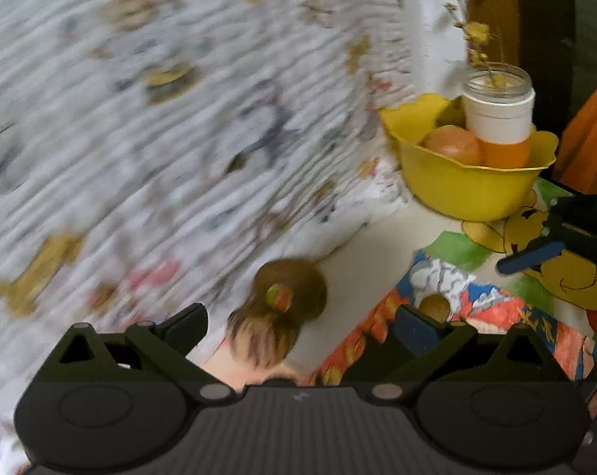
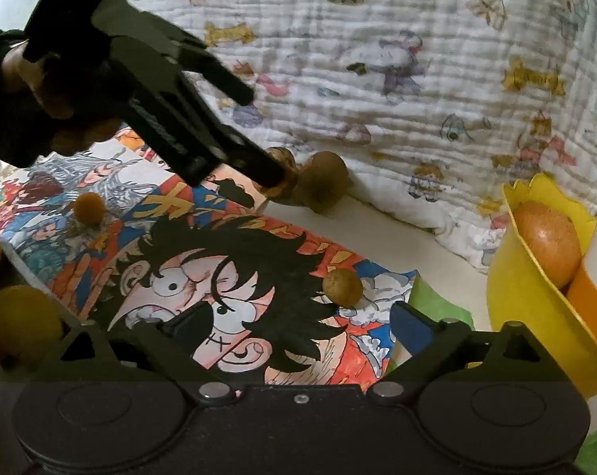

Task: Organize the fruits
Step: 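Grasp the stickered kiwi with the left tool while the right tool grasps the small brown fruit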

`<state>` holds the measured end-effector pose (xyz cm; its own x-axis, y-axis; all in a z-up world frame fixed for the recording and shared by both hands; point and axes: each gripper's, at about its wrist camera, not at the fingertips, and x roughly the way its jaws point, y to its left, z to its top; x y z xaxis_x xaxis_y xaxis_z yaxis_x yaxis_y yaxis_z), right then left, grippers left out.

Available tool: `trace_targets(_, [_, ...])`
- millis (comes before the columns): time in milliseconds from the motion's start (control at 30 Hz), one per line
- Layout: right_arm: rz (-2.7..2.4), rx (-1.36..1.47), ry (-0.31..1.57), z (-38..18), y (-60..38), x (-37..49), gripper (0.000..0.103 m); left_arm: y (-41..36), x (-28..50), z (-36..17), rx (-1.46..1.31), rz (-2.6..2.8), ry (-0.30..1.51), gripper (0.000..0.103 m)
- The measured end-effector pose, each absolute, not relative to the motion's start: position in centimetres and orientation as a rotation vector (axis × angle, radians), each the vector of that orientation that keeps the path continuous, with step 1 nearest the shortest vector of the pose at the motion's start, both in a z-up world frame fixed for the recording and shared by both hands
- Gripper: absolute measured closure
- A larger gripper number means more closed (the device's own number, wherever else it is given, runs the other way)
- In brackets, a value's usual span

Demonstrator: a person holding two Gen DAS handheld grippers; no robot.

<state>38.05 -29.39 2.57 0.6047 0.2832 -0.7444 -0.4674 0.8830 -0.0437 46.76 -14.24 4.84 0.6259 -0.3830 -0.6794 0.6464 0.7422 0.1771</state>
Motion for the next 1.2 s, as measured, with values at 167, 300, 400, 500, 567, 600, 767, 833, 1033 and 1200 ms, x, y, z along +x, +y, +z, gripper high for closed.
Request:
trace_targets(167, [0.418, -0.243, 0.821, 1.6, -29.3, 39.0, 0.017, -16.7, 48.1, 3.7, 0.462, -0.640, 0.662, 0.001])
trace_targets(300, [0.408, -0.237, 0.835, 0.9, -29.4, 39.7, 0.024, -17.4, 49.5, 2.7, 0.460, -0.633, 0.674, 0.005])
trace_targets(400, [0.392, -0.228, 0.840, 0.4, -29.6, 40.2, 0.031, -17.5, 50.4, 1.9, 0.456, -0.633, 0.691, 0.010])
trace_targets(500, [0.379, -0.208, 0.839, 0.2, -29.8, 40.7, 0.037, -17.4, 51.0, 1.0, 0.449, -0.629, 0.702, 0.014])
trace_targets(567, [0.373, -0.206, 0.839, 0.0, -29.8, 41.0, 0.040, -17.3, 51.2, 0.6, 0.442, -0.626, 0.705, 0.017])
trace_targets(600, [0.370, -0.203, 0.842, -0.1, -29.9, 41.2, 0.042, -17.3, 51.3, 0.5, 0.437, -0.624, 0.705, 0.018])
trace_targets(767, [0.364, -0.185, 0.837, -0.3, -30.1, 41.5, 0.046, -16.7, 51.3, 0.3, 0.388, -0.614, 0.685, 0.020])
trace_targets(833, [0.362, -0.181, 0.834, -0.4, -30.0, 41.6, 0.046, -16.6, 51.3, 0.1, 0.379, -0.604, 0.680, 0.021])
trace_targets(1033, [0.350, -0.171, 0.830, -0.6, -29.9, 42.0, 0.050, -16.4, 51.5, -0.3, 0.361, -0.559, 0.673, 0.027])
trace_targets(1200, [0.336, -0.162, 0.829, -0.7, -29.9, 42.2, 0.055, -16.6, 51.7, -0.6, 0.345, -0.515, 0.667, 0.032])
